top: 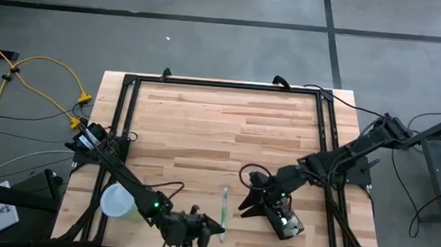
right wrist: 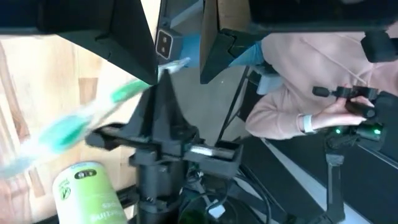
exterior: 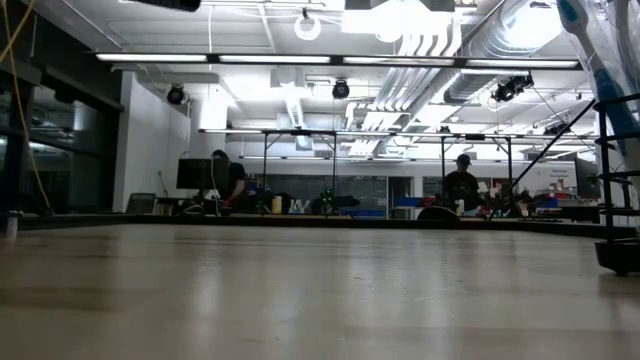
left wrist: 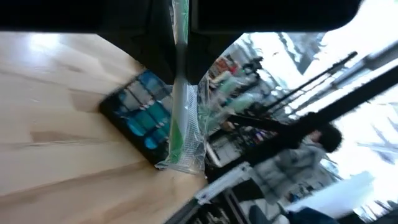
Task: Pick & Place toothbrushing station
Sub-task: Put the green toothbrush into the bottom section of the black wire organizer
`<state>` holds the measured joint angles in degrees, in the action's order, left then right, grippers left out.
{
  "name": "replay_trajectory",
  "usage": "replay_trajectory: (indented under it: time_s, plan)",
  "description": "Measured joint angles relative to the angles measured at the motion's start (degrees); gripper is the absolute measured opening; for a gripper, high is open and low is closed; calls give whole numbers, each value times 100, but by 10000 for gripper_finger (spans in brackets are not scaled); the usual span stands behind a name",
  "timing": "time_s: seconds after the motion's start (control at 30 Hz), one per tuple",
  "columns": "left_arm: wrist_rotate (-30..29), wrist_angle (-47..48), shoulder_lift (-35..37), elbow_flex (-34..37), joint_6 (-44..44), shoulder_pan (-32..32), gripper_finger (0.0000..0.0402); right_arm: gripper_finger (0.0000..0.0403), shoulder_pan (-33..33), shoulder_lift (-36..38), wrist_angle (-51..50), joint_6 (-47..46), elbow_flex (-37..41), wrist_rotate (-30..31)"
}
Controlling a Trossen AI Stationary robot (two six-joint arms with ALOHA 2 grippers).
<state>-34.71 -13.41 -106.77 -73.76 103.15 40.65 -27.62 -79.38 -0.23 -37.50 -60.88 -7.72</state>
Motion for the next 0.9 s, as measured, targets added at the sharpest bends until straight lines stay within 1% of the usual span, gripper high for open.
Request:
replay_trajectory:
  time_s: [0.2, 0.33, 0.47, 0.7, 0.9]
  plan:
    - [64, -355, 1, 2, 633, 96, 10, 111, 218, 19, 17, 25, -2, -87]
    - [250, -551, 1, 2, 1119, 118, 10, 111, 338, 19, 52, 92, -2, -285]
    - [337, -719, 5, 0, 1516, 70, 10, 111, 442, 19, 96, 190, -2, -333]
    - [359, -939, 5, 0, 1752, -225, 10, 111, 495, 19, 98, 302, -2, -429]
    - [658, -1085, 5, 0, 1921, -385, 10, 111, 505, 19, 77, 326, -2, -458]
